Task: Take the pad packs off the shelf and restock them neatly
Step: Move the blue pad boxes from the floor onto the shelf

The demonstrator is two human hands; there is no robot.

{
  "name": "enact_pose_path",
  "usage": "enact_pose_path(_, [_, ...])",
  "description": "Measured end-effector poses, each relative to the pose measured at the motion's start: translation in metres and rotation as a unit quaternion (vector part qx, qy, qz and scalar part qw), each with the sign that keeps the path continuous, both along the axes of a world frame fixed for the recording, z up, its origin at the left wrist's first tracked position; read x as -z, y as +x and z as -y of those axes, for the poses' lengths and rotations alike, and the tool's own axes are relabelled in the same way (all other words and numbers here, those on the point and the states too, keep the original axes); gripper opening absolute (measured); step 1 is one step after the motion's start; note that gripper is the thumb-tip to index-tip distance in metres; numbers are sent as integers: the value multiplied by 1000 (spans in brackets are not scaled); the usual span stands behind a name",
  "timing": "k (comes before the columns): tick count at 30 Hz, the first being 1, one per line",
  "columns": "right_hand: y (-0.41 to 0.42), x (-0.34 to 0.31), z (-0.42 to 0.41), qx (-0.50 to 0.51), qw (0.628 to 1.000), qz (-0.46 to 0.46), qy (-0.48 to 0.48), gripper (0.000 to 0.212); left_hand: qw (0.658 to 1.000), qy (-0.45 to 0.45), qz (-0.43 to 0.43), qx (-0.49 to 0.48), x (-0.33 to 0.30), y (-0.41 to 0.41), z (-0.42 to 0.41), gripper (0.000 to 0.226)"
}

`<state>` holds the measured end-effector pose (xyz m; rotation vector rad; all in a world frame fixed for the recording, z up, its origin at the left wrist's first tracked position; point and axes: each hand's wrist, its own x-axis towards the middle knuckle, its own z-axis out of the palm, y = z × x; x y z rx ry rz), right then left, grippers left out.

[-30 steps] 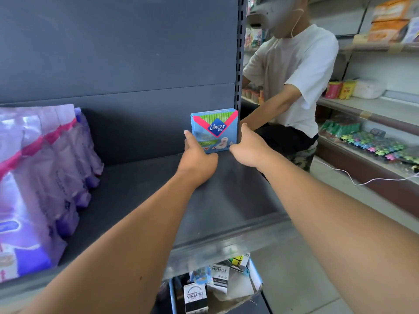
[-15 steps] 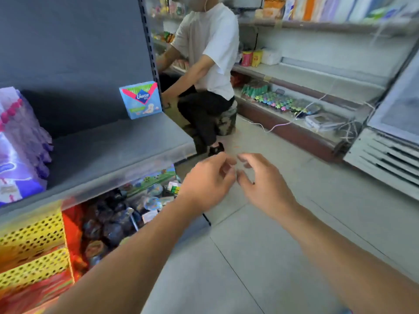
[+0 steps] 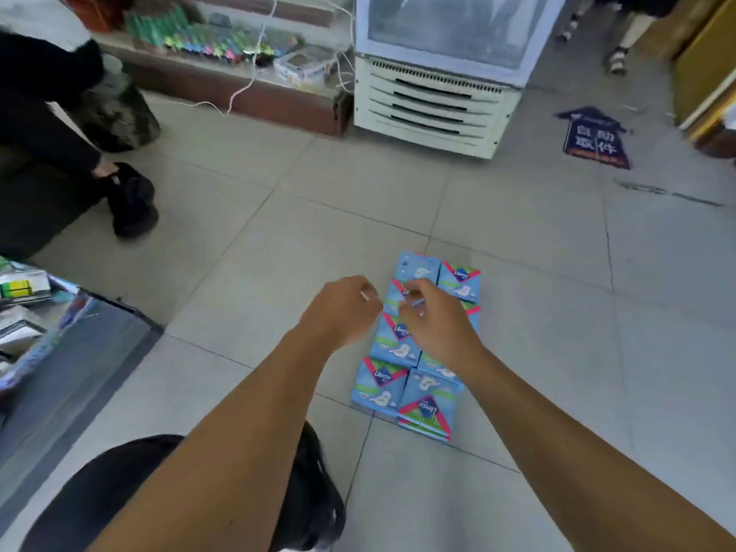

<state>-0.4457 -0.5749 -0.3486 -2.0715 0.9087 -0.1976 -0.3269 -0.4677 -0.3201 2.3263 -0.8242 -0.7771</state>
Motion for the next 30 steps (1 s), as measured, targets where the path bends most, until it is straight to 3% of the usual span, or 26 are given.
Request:
enact_pose_path(7, [-79,152,31,149,972,-119,138,36,990,72,-122,3,164,-83,66,23])
enact_pose_path(11, [-114,227,39,239,930,-193,200,51,977,104,-187,-18,243,-101,75,43])
enact_pose_path(15, [-121,265,35,267,887,-222,305,68,964,105,-245,-22,296,-104,74,60])
enact_pose_path(17, [-118,275,29,266,886,-214,312,65,954,127,-271,-24,306,-103,69,62])
enact_pose_path(21, [-108,273,20,309,887,-169,297,28,947,123,-295,-27,308,-99,59,49])
enact_pose_path(24, [-112,255,20,326,893,-142,277,25,947,103,-302,-50,291,-101,56,41])
enact_pose_path(27, [-117,229,21,332,902,-106,256,26,951,45,-296,-73,259,-100,55,48])
enact_pose_path(30, [-116,192,26,322,909,-45,262,44,946,-10,-318,-61,220,-90,51,57])
